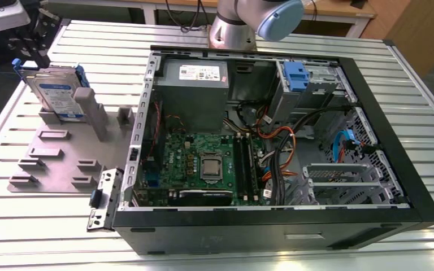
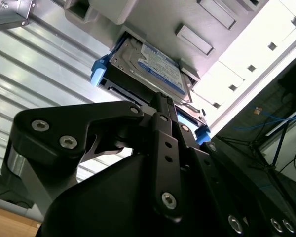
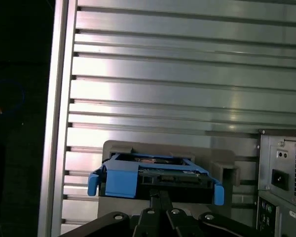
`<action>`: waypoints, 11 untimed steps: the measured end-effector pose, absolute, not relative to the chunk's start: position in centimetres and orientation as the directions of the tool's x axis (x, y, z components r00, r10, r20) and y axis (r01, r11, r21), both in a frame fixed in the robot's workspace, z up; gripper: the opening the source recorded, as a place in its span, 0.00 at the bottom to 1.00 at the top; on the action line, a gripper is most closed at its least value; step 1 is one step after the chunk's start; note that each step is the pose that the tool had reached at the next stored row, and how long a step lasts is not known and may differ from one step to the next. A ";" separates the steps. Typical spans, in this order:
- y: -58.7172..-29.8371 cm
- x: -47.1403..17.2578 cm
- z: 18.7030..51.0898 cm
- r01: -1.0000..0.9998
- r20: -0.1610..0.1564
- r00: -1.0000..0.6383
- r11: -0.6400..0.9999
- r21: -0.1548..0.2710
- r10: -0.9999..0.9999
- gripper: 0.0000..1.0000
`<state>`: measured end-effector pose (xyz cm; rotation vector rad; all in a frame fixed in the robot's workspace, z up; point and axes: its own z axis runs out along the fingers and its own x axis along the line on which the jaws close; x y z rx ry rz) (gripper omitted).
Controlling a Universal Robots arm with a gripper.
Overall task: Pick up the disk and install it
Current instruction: 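Pick up the disk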
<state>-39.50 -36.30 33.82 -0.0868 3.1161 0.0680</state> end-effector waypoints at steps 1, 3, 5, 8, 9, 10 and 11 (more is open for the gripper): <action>-36.3 -39.5 33.8 -0.071 -0.025 -0.997 0.997 0.043 -0.070 0.11; -36.3 -39.5 33.8 -0.089 -0.025 -0.996 0.995 0.043 -0.088 0.11; -36.3 -39.5 33.8 -0.089 -0.025 -0.996 0.995 0.043 -0.088 0.11; -36.3 -39.5 33.8 -0.089 -0.025 -0.996 0.995 0.043 -0.088 0.11; -36.3 -39.5 33.8 -0.089 -0.025 -0.996 0.995 0.043 -0.088 0.11; -36.3 -39.5 33.8 -0.090 -0.025 -0.996 0.995 0.043 -0.089 0.11; -36.3 -39.5 33.8 -0.093 -0.025 -0.995 0.995 0.043 -0.092 0.11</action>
